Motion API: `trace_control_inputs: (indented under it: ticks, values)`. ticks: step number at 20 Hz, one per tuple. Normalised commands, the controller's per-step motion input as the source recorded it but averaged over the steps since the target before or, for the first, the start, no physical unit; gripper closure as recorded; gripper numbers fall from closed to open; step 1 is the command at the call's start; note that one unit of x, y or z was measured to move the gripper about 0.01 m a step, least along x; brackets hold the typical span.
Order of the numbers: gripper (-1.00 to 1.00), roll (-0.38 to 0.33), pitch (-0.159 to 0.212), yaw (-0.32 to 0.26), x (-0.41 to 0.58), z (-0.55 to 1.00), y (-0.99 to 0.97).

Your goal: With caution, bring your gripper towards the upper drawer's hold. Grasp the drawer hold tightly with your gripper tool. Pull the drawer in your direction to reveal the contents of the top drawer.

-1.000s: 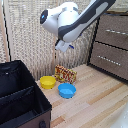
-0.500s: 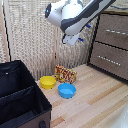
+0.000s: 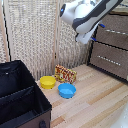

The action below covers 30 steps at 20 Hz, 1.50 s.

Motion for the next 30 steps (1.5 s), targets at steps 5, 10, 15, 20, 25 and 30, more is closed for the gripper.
trace_control_inputs:
  ticks: [5, 10, 15, 20, 25, 30]
  values:
    - [-1.00, -0.303, 0.008, 0.000, -0.001, 0.03, -0.62]
    - [-1.00, -0.288, 0.037, -0.007, 0.000, 0.00, -0.36]
    - [1.00, -0.023, -0.011, 0.009, 0.000, 0.01, -0.34]
    - [1.00, 0.029, -0.063, 0.003, -0.089, 0.23, -0.84]
    - [1.00, 0.029, -0.051, -0.015, -0.157, 0.20, -0.34]
    - [1.00, 0.000, -0.026, -0.067, -0.160, 0.12, -0.01]
